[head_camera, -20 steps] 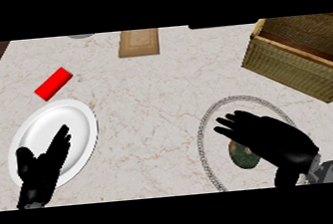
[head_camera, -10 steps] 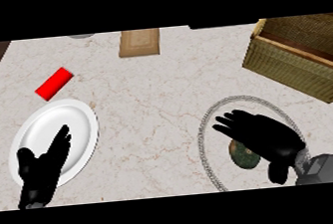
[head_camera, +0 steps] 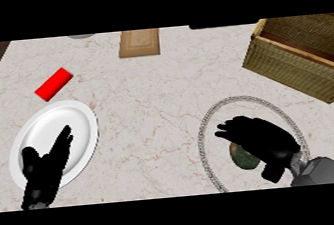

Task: Pick the squash from the placemat and place it in the basket

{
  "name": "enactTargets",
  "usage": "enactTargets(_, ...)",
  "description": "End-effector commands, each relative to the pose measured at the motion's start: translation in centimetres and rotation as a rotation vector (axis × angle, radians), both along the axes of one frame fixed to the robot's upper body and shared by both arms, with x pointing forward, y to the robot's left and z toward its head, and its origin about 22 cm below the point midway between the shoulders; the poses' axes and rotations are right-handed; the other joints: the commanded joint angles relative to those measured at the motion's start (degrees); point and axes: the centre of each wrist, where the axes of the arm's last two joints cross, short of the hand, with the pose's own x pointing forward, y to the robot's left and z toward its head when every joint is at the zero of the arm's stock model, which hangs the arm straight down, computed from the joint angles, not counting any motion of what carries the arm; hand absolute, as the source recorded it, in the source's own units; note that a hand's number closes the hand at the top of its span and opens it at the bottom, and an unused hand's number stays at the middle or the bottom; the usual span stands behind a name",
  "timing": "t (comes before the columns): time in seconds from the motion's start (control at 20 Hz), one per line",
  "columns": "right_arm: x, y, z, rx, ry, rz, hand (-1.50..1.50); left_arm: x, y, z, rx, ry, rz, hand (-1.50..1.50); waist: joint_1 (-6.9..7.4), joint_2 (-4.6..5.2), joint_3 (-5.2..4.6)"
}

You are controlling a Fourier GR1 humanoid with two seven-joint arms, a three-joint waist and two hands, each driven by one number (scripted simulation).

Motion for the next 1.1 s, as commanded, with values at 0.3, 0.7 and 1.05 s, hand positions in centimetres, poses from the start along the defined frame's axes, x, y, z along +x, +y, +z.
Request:
enactTargets(0.3, 0.0, 1.2, -1.4, -0.039, -0.144, 0.137, 1.50, -0.5, 0.1, -1.5, -0.009, 0.129, 0.026, 0.00, -0.01, 0.62, -0.83)
enactTargets(0.7, 5.8, 2.2, 0.5, -0.019, -0.094, -0.724, 1.50, -1.5, 0.4, -1.1, -0.008, 0.095, 0.014, 0.00, -0.28, 1.36, -1.21)
enactTargets(1.05, 10.4, 10.0, 7.3, -0.011, -0.225, -1.136, 1.50, -0.6, -0.5, -0.9, -0.014, 0.103, -0.051, 0.00, 3.67, 1.42, -1.08)
